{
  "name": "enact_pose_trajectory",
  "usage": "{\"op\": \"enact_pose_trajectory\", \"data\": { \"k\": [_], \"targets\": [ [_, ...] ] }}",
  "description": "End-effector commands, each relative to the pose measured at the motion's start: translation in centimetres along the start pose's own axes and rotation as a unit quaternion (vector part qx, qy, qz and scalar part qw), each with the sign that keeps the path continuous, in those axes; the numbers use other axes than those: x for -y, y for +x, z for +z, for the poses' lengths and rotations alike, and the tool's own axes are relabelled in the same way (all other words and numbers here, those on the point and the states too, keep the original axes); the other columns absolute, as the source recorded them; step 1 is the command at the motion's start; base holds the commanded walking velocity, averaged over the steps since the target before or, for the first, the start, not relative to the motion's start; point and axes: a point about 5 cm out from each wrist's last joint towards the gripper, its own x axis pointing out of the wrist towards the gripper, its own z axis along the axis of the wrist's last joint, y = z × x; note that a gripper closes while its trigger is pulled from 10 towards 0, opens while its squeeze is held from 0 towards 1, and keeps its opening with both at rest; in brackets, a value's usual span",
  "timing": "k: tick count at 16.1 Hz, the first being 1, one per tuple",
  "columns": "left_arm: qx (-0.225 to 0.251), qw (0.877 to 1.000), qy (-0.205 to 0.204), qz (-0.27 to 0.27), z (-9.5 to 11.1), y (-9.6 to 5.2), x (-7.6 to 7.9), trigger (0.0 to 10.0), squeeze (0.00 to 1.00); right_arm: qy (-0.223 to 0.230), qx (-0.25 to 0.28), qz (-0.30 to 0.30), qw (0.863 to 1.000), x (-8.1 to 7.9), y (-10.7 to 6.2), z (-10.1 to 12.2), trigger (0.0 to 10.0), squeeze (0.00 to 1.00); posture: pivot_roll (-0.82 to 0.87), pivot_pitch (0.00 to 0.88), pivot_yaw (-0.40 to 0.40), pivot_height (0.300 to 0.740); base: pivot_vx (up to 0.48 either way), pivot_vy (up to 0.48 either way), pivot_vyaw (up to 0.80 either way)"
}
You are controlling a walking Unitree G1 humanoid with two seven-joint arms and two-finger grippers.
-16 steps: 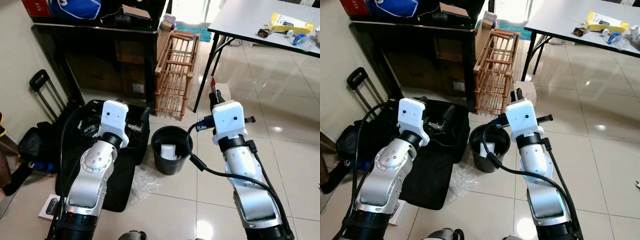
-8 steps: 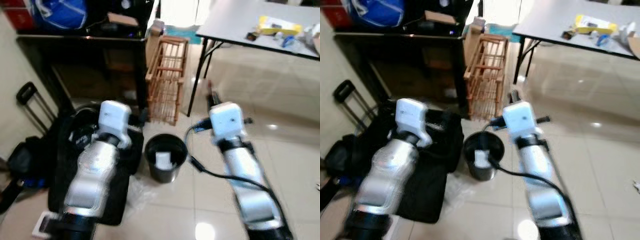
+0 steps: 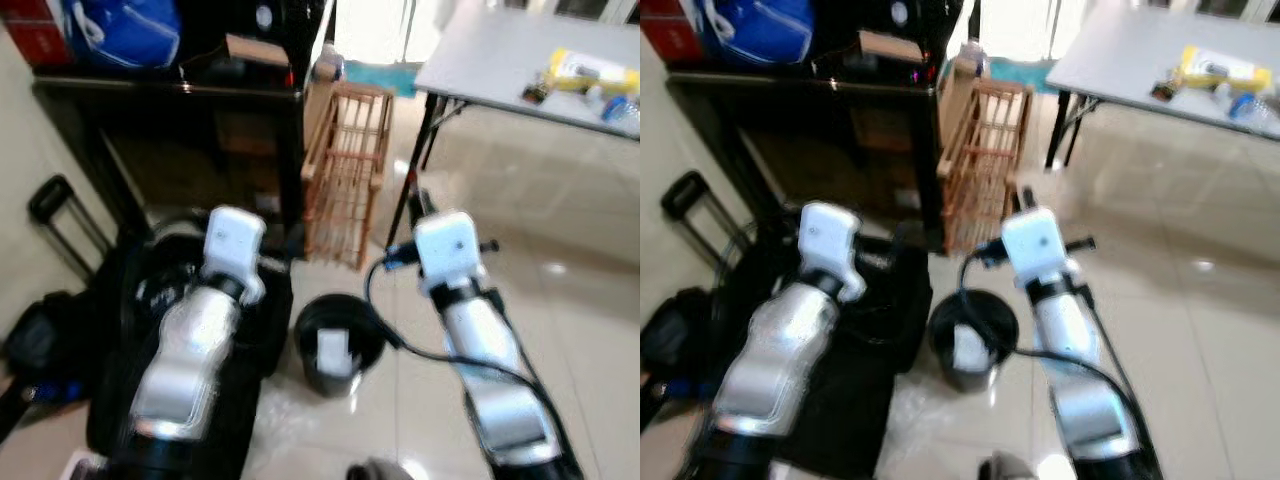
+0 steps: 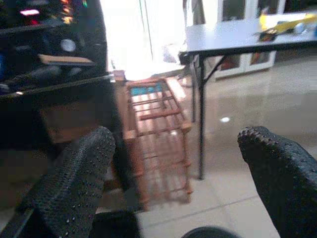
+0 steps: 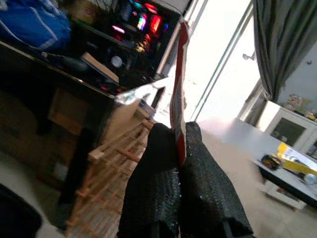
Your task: Picking trash to rubbish bin
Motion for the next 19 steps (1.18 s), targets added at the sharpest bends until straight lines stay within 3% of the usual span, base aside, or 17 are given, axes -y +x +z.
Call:
{"op": "enact_pose_trajectory", "data": {
  "k": [1,3,16,19],
  "targets": [
    [0.003,1.000,0.013,0.009,0.13,-0.41,-0.78,10.0,0.00,0.003,0.009,0.005,1.000,-0.21,0.11,0.47,10.0,0.00,0.02,0.125,0.010,0.740,0.000,0.000,0.00],
    [-0.002,1.000,0.016,0.008,-0.05,-0.52,-0.77,10.0,0.00,0.002,0.008,0.008,1.000,-0.31,0.03,0.48,10.0,0.00,0.02,0.127,0.010,0.740,0.000,0.000,0.00],
    [-0.004,1.000,0.010,0.007,-0.05,-0.69,-0.82,10.0,0.00,0.007,0.004,0.017,1.000,-0.81,-0.17,0.41,10.0,0.00,0.03,0.136,0.011,0.740,0.000,-0.471,0.00],
    [0.000,1.000,0.005,0.008,0.02,-0.62,-0.84,10.0,0.00,0.008,0.004,0.018,1.000,-0.81,-0.14,0.37,10.0,0.00,0.03,0.134,0.011,0.740,0.000,0.000,0.00]
  ]
}}
